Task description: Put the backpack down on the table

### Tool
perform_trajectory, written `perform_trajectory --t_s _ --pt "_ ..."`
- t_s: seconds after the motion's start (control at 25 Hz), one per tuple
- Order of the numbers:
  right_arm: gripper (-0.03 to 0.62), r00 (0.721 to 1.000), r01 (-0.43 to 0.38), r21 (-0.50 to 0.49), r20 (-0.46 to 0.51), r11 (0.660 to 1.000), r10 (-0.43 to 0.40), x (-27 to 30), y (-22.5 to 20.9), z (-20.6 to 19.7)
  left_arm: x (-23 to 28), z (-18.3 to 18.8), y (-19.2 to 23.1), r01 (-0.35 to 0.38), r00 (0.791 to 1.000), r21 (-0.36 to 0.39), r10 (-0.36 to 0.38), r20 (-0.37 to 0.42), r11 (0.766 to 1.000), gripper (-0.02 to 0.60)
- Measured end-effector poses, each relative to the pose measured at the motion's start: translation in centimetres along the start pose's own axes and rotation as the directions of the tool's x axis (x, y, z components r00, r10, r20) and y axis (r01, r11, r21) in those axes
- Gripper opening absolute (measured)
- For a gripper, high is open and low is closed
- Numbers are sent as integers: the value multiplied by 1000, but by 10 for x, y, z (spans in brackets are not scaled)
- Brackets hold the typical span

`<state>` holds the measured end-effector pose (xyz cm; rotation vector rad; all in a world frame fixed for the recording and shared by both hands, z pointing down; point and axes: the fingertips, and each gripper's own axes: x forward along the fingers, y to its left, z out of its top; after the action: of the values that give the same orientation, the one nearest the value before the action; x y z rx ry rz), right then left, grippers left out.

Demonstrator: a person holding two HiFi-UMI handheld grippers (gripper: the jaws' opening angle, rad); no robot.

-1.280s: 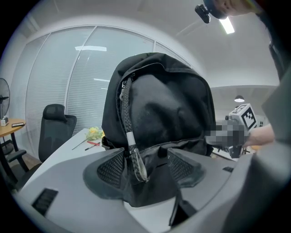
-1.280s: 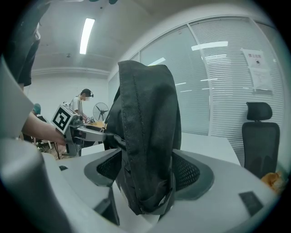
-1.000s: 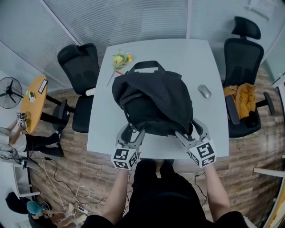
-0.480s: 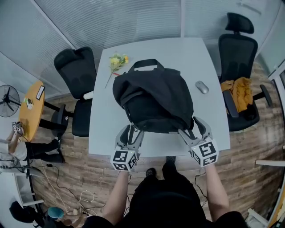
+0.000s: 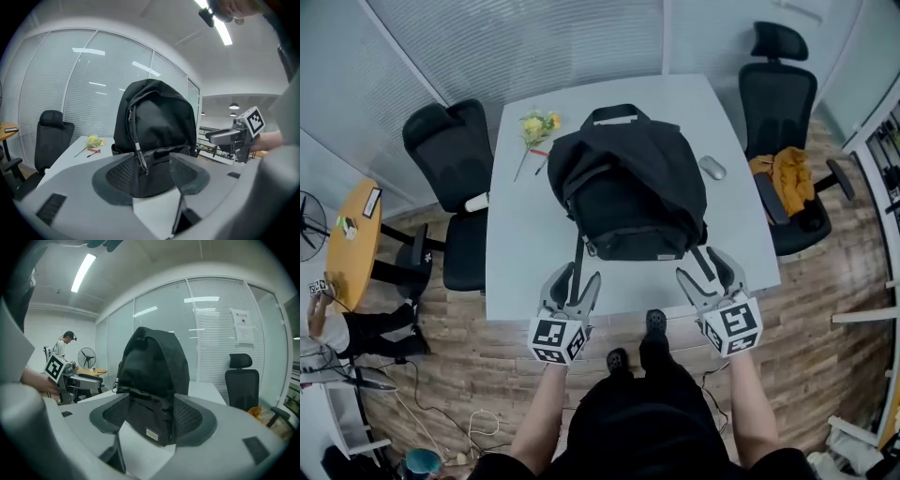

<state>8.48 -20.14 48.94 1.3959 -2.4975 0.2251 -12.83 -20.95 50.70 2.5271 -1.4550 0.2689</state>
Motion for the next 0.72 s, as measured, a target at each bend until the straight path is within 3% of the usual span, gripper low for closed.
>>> perform_trajectory --t_s 0.72 --pt "167 999 -45 24 25 999 45 -55 141 7 -100 7 -35 145 988 49 -147 39 988 96"
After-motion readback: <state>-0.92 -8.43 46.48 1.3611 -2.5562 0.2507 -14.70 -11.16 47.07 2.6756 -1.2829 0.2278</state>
